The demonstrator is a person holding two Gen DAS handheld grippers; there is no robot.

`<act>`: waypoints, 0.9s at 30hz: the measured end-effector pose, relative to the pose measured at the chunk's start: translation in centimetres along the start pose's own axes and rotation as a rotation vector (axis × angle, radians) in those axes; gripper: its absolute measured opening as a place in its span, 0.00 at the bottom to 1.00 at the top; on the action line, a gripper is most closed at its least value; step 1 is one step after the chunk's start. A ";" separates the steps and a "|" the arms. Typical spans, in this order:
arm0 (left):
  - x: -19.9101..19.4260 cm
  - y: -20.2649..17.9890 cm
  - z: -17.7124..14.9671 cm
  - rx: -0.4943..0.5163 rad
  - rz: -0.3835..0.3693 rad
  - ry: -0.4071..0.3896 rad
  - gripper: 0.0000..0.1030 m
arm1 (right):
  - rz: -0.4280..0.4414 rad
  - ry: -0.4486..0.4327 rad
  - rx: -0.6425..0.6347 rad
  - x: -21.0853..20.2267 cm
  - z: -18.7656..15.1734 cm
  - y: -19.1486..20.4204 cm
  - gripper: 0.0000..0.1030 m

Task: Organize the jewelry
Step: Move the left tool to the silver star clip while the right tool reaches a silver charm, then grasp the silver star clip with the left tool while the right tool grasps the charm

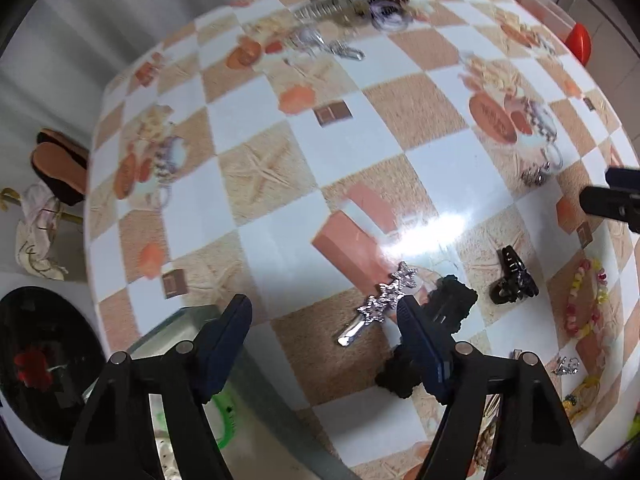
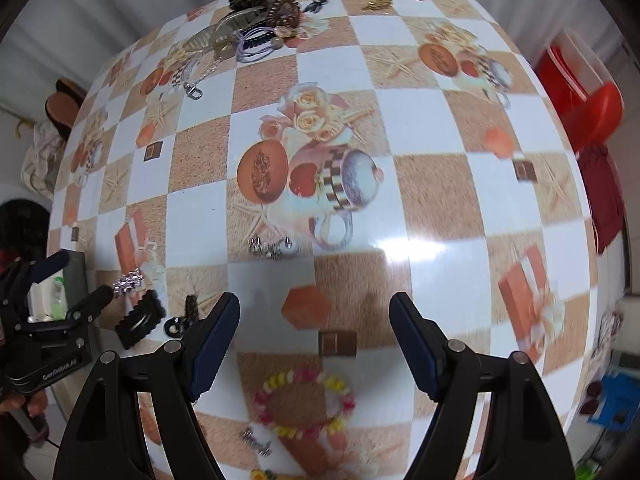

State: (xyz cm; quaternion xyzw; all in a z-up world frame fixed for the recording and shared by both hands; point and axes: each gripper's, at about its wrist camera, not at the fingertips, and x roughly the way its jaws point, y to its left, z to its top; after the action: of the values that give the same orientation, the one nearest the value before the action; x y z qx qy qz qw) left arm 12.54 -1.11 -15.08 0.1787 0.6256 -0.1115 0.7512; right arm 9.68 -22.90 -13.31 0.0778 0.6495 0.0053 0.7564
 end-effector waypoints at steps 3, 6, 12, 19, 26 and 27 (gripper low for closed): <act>0.8 -0.2 0.1 0.014 -0.010 0.019 0.78 | -0.008 -0.003 -0.060 0.8 0.8 0.7 0.78; 1.7 -0.5 0.2 0.032 -0.020 0.044 0.78 | -0.012 -0.003 -0.128 1.7 1.4 1.7 0.78; 2.3 -0.8 0.6 0.027 -0.058 0.048 0.78 | -0.042 -0.003 -0.204 3.7 2.3 3.1 0.75; 2.3 -1.6 0.7 -0.002 -0.127 0.041 0.64 | -0.087 -0.032 -0.250 4.3 2.2 4.1 0.61; 1.6 -2.9 0.6 -0.005 -0.140 0.029 0.32 | -0.087 -0.036 -0.248 3.9 2.2 4.8 0.30; 1.5 -2.9 0.6 -0.014 -0.142 0.027 0.32 | -0.089 -0.037 -0.246 3.9 2.2 4.9 0.30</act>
State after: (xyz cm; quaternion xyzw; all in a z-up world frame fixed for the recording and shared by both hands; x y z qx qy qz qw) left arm 12.19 -3.93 -16.86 0.1302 0.6475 -0.1579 0.7341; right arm 12.94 -17.88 -16.21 -0.0443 0.6325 0.0497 0.7717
